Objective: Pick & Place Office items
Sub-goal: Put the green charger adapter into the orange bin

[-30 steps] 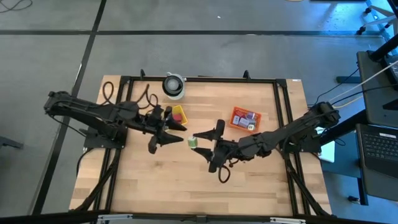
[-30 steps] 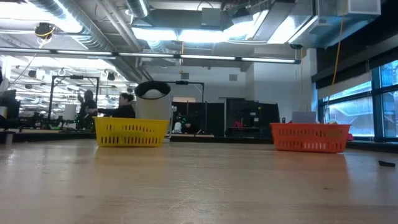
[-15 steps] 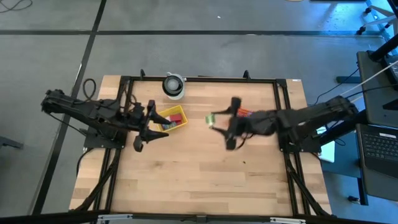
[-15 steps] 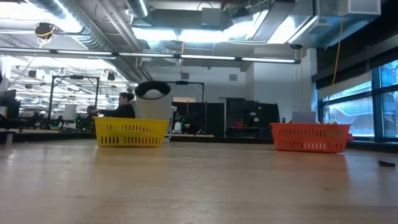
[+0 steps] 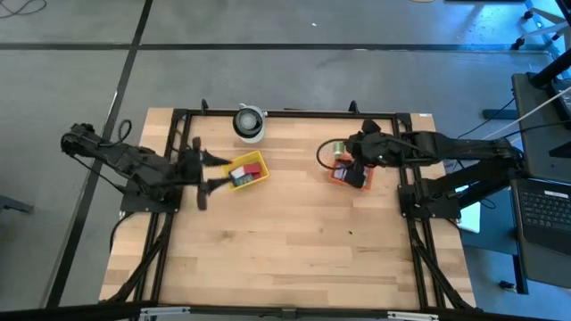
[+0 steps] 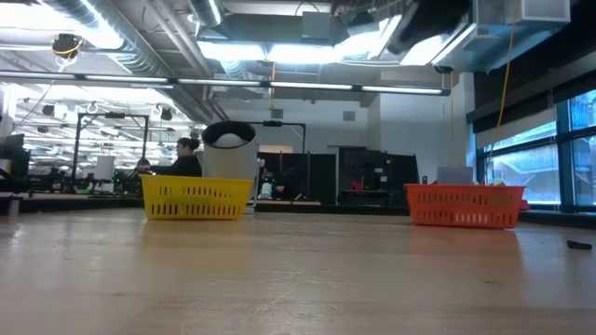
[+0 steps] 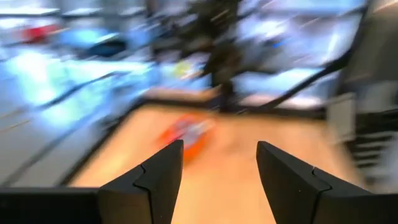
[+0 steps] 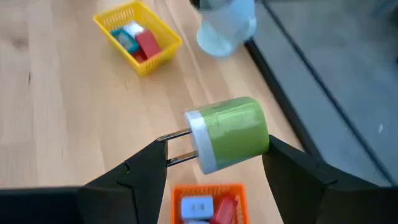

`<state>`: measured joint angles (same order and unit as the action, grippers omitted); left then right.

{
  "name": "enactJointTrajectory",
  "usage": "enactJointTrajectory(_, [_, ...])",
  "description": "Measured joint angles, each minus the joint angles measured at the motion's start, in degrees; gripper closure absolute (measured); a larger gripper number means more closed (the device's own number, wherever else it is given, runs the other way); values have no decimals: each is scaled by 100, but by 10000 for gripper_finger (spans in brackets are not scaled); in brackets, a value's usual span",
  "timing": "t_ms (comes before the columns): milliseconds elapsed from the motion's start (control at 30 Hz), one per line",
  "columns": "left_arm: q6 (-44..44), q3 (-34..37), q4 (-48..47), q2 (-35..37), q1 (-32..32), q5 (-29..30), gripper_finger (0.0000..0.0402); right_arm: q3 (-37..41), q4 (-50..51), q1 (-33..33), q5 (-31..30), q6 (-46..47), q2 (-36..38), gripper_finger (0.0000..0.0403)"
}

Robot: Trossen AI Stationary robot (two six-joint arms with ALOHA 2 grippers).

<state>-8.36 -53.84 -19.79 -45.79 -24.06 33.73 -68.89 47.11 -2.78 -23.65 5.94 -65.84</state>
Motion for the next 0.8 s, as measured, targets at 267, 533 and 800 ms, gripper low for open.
enactJointTrajectory(267, [-957,545,-1007,-63,27,1037,203,706,176,739,606,325,50,171])
enactJointTrajectory(533, [-1263,1134,-844,232,29,1773,203,2031,-749,1702,1534,270,46,171])
enactJointTrajectory(800, [-1363,1386,-825,620,14,1761,204,2861,-1632,2408,2373,231,42,171])
